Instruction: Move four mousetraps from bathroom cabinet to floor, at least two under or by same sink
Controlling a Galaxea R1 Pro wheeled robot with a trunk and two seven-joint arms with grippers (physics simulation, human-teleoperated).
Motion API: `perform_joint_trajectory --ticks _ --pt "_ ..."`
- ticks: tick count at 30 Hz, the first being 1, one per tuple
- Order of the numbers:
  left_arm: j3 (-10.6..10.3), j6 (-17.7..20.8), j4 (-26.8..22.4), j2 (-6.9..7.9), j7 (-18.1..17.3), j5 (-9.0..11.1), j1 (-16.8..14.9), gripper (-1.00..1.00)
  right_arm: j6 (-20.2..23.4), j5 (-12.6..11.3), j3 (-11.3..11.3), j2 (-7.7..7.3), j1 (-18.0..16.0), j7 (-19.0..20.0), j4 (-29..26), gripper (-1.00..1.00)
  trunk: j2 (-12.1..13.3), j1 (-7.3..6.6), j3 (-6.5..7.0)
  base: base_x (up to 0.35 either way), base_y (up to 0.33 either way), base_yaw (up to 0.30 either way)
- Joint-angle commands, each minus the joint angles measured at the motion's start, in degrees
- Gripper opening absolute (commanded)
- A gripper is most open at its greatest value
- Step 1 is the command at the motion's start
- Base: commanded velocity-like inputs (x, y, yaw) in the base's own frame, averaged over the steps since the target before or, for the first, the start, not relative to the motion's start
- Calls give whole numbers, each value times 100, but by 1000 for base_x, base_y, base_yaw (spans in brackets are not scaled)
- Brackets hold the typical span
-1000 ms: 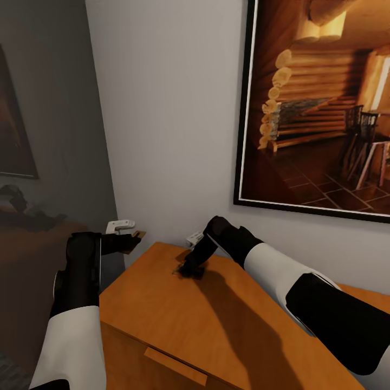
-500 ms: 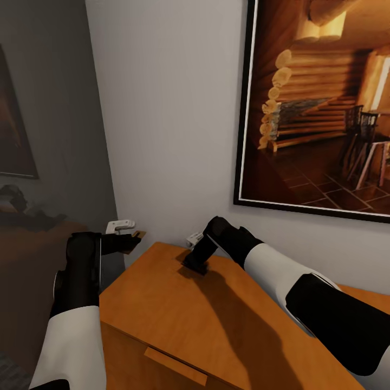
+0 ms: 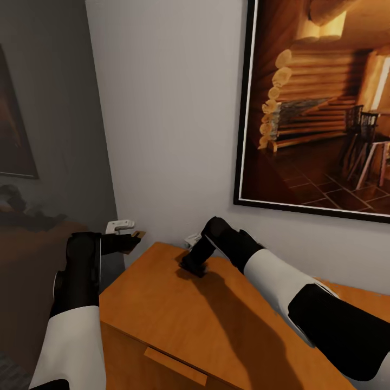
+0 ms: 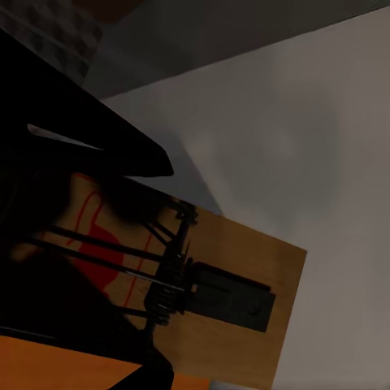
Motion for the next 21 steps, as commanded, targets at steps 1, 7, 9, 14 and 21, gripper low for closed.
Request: perform_joint_trajectory --ticks 1,7,9,14,21 --pt "13 11 -8 -5 -55 -63 -8 -100 103 -245 -252 0 146 -165 -335 -100 -2 1 -9 0 0 0" --pt "13 11 -17 -4 -55 -66 -8 -100 103 -241 -1183 0 146 -1013 -1394 -100 -2 1 -9 0 0 0" --pt "15 13 -23 -4 -56 -66 -8 -100 103 -255 -1332 0 146 -1171 -1583 -100 -2 1 -9 0 0 0" --pt "20 18 -30 -4 -57 -55 -8 -100 103 -273 -1463 0 146 -1304 -1730 -100 -2 1 -9 0 0 0" --pt "23 32 -53 -4 -63 -50 -8 -100 103 -275 -1494 0 146 -1365 -1713 -100 -2 1 -9 0 0 0"
